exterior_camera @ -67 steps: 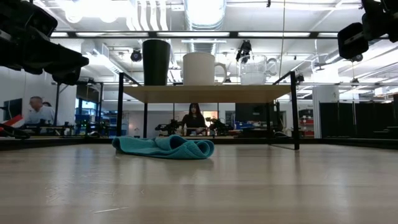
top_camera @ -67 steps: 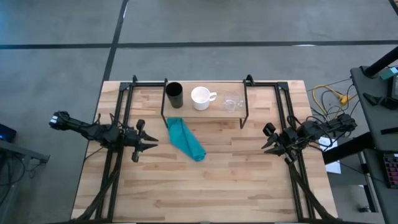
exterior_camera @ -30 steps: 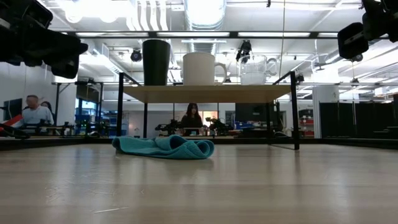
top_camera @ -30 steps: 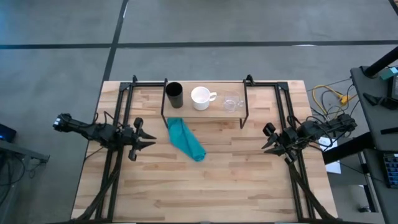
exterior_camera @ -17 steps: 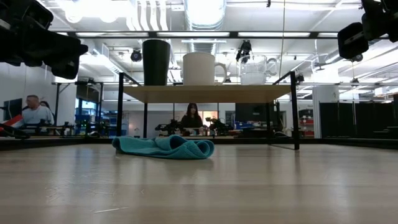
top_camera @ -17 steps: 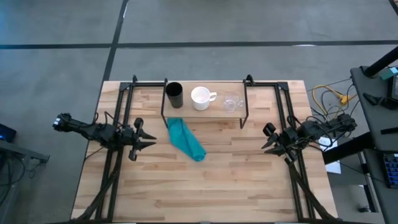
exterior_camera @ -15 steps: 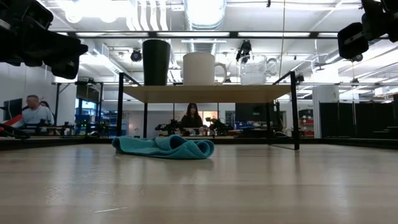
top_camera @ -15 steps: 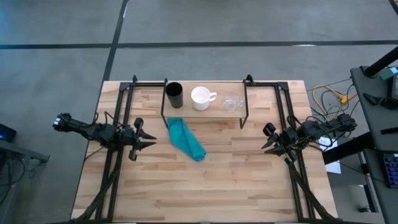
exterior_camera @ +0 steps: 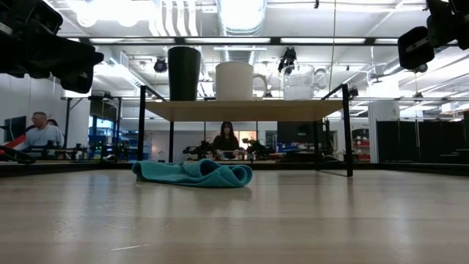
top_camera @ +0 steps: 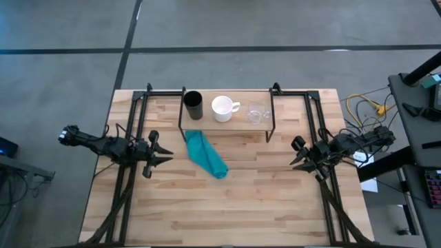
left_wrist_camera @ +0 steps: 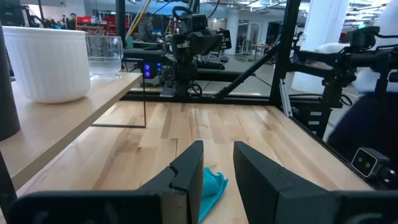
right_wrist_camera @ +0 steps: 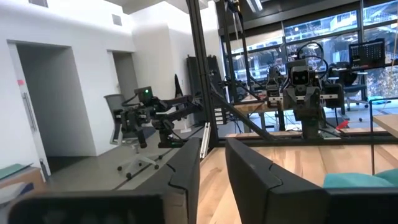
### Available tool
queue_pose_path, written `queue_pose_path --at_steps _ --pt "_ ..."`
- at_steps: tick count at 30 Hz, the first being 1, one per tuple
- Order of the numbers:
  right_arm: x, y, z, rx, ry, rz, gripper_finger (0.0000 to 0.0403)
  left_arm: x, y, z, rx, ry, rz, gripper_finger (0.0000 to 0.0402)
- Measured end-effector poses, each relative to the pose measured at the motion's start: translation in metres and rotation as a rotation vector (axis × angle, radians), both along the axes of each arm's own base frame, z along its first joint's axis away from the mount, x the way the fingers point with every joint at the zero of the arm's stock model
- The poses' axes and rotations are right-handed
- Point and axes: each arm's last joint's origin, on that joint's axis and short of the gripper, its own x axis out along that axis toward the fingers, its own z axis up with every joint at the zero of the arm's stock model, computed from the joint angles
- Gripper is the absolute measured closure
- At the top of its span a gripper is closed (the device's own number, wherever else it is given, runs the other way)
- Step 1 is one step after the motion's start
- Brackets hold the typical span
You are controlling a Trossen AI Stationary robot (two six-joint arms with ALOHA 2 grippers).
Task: Stack small to large cups/mugs on shelf
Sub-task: Return to Home Position
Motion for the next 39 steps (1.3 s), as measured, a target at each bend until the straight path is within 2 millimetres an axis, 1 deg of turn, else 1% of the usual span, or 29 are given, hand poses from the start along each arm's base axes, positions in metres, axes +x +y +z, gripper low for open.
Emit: queue_pose_path --at_steps 9,19,30,39 --pt "0.0000 0.0000 0.0000 0.000 0.000 0.000 0.0321 0.0000 0.0000 0.0000 0.000 0.000 0.000 0.0327" --pt "0.0000 0.0000 0.0000 0.000 0.000 0.000 0.0332 0.0000 0.0000 0.0000 0.000 0.000 0.000 0.0327" --pt "0.0000 0.0000 0.0000 0.000 0.000 0.000 0.0323 0.0000 0.0000 0.0000 0.000 0.000 0.000 0.0327" --pt "0.0000 0.0000 0.0000 0.000 0.000 0.000 0.0334 0.0000 0.0000 0.0000 0.000 0.000 0.000 0.0327"
